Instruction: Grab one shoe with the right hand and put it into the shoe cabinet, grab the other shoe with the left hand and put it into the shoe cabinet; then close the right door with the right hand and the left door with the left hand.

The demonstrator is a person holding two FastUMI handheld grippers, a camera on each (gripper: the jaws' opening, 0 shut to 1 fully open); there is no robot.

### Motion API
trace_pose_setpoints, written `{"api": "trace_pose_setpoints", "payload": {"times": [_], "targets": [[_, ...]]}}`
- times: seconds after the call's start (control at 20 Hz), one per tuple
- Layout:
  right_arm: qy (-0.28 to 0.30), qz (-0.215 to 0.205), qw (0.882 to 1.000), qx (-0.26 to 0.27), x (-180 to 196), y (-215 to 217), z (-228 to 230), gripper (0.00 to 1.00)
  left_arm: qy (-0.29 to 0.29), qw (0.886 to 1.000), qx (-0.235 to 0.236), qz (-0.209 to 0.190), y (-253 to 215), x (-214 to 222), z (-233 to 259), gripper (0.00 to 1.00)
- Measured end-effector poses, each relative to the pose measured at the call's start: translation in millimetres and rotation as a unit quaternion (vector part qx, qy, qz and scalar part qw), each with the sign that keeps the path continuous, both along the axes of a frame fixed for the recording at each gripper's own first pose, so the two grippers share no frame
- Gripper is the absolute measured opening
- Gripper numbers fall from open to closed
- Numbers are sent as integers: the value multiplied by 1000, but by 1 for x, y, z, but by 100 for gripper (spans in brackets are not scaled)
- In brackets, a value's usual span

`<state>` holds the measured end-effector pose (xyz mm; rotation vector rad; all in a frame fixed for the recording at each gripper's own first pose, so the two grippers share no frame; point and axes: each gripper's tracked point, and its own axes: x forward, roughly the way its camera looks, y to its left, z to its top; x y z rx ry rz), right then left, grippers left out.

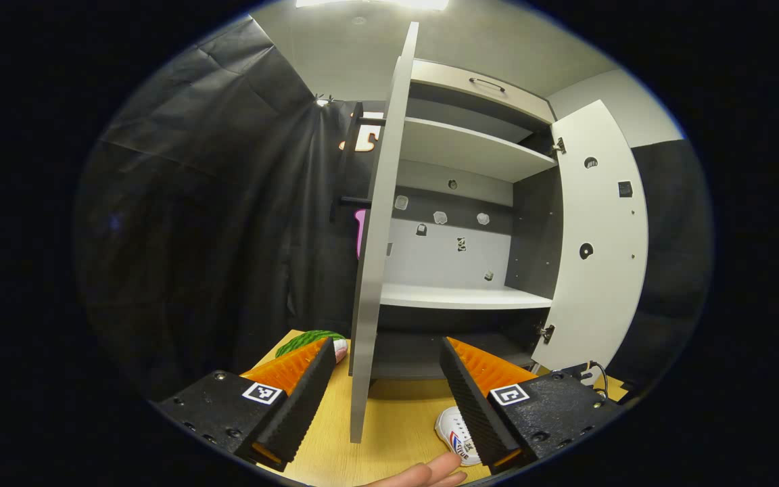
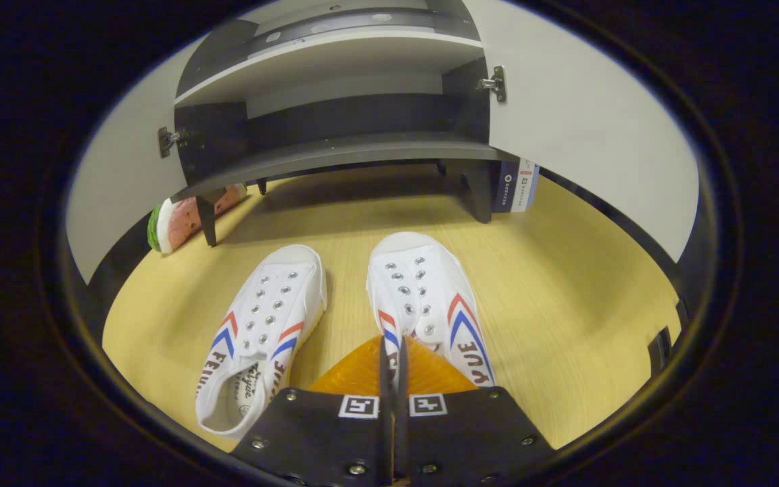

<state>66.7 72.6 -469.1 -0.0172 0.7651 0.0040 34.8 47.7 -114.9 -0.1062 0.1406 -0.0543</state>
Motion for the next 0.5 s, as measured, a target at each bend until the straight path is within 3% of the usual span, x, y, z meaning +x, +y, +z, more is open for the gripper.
{"api": "trace_pose_setpoints", "payload": {"times": [0.15,0.25,0.45,0.5], "targets": [[-42,-21,999,12,9,-21,9,5,3,1000,5,-7,-2,-2,-1,96],[-51,-37,997,51,9,-27,13,1,1,1000,12,-11,-3,-4,1,96],[-71,-35,995,56,8,-33,31,1,3,1000,16,-10,0,-6,1,96],[-74,-28,995,58,5,-29,37,1,4,1000,15,-10,1,-7,0,92]]}}
